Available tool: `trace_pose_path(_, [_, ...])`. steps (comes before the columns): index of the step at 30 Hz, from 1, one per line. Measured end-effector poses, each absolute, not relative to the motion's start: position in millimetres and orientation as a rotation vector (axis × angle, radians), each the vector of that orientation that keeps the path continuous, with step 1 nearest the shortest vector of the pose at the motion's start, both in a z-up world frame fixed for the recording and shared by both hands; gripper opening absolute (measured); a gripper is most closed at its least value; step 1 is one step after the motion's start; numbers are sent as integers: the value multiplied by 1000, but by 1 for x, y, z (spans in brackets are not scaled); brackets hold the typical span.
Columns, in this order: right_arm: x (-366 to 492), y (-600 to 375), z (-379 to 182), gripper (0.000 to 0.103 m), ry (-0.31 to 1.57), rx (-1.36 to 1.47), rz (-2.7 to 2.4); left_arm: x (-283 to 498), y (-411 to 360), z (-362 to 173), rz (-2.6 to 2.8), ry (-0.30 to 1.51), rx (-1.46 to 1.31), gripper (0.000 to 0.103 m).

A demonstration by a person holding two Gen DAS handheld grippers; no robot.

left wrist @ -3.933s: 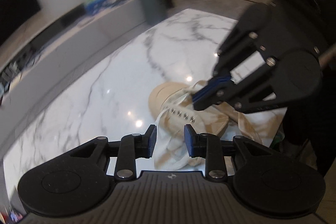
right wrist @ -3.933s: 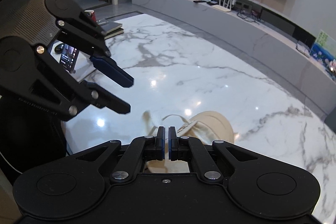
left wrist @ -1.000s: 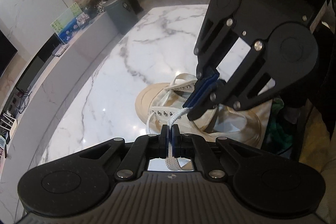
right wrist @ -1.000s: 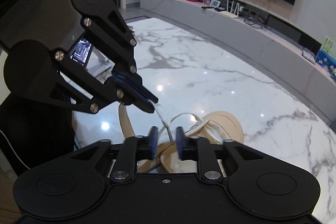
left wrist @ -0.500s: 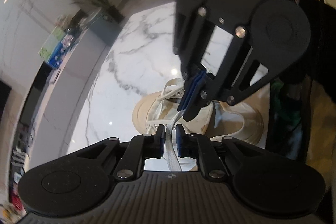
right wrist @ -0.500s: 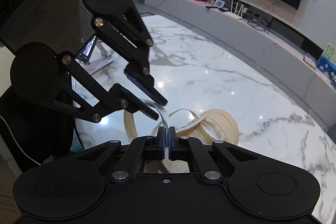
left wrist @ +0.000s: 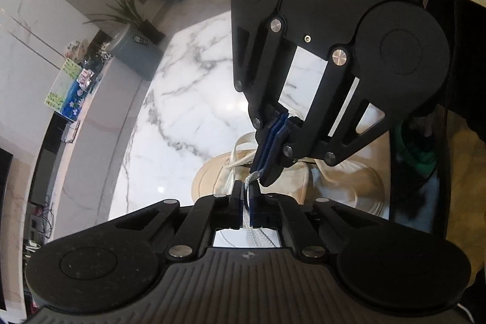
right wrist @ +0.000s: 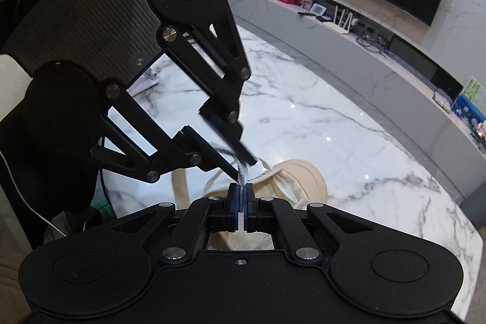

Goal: Lace up shoes with both hands

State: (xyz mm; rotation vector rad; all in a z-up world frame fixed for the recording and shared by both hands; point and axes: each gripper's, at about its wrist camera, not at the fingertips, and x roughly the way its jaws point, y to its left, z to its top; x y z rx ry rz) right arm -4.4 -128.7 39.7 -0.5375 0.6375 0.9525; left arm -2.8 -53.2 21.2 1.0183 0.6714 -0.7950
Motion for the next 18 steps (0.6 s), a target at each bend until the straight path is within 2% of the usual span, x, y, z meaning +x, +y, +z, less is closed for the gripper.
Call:
trace_pose_path(4, [0, -133, 37, 3, 638, -529, 920, 11, -57, 17, -710, 731, 938, 1])
trace_pose_path(7, [6, -142, 34, 11, 650, -507, 854, 24, -61, 15, -655, 769, 861, 1])
trace_pose_path(9, [12, -149, 32, 20, 669, -459, 796, 34, -63, 14, -631, 787, 808, 1])
trace_pose_path(18, [16, -156, 23, 21, 693, -313, 717, 60, -73, 9, -550, 848, 721, 0])
